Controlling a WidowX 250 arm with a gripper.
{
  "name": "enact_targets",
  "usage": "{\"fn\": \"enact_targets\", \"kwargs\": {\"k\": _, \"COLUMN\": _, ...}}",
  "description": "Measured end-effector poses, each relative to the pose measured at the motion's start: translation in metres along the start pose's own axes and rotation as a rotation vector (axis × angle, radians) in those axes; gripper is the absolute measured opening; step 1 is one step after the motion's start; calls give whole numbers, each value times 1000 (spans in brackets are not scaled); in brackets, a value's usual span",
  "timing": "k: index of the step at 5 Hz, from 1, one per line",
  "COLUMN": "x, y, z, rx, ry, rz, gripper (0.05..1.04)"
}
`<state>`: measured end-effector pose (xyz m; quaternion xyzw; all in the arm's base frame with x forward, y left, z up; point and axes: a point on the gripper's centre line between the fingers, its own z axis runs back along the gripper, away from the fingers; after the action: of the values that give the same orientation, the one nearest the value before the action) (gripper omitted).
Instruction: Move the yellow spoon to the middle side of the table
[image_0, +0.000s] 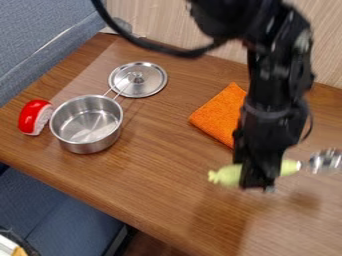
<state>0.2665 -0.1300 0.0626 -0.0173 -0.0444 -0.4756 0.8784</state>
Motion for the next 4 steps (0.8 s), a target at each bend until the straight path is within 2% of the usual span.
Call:
{"fn": "enact_targets", "kwargs": {"k": 1, "x": 0, "y": 23, "z": 22, "rx": 35, "ry": 13, "rz": 110, "gripper": 414}}
{"fn": "enact_targets", "kwargs": {"k": 2, "x": -5, "y": 59, "z": 46, "rx": 73, "ry": -7, "rz": 299, "gripper": 414}}
{"fn": "enact_targets", "kwargs": {"k": 3, "x": -17, "y": 97, "z": 58, "rx": 101, "ry": 16, "rz": 524, "gripper": 413}}
{"fn": "enact_targets", "kwargs": {"k": 4, "x": -38, "y": 133, "z": 61, "rx": 119, "ry": 1, "rz": 752, "gripper": 414}}
